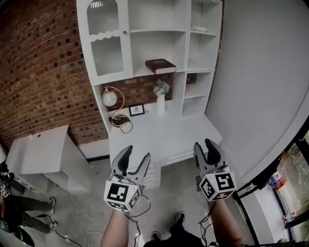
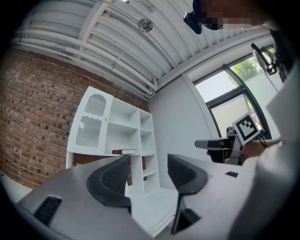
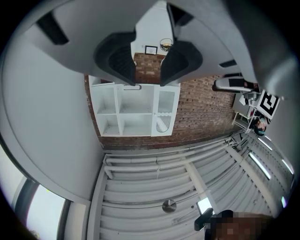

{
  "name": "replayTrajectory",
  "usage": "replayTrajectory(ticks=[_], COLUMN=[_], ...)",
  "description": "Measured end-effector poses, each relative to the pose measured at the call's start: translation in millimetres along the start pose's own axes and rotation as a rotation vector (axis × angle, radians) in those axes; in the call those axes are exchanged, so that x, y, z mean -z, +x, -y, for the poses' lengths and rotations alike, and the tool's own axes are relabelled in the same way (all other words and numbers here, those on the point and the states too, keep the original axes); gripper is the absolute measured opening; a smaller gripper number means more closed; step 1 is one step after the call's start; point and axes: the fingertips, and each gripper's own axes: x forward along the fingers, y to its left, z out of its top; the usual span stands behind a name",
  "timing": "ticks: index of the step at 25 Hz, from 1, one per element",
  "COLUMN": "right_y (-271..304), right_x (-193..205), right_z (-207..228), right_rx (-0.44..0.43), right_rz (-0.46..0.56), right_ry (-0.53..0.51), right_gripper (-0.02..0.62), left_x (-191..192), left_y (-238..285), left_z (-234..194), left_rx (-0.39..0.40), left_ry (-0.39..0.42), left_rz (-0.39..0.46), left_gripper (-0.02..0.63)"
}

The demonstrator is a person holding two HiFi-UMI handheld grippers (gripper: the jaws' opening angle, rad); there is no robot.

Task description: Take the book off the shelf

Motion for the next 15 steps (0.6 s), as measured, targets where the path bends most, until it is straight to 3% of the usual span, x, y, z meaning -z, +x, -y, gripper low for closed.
replayTrajectory(ticks=[4,10,15], right_y=[27,86,132], right_x=[9,21,23], right_z=[13,35,71], right_rx=[-0.016,-0.079,-0.112], right_rz=[0.011,0.02,0.046], right_ry=[0.064,0.064,0.075], right_gripper=[0.15,0.152,0.152], left_x=[11,19,15], left_y=[22,75,139], left_z=[-18,-47,-46], left_rx=[-0.042,-0.115,-0.118], left_ry=[-0.015,-0.007,0.023], left_rz=[-0.019,-0.041,-0.042], left_gripper=[0.236,0.236,0.236])
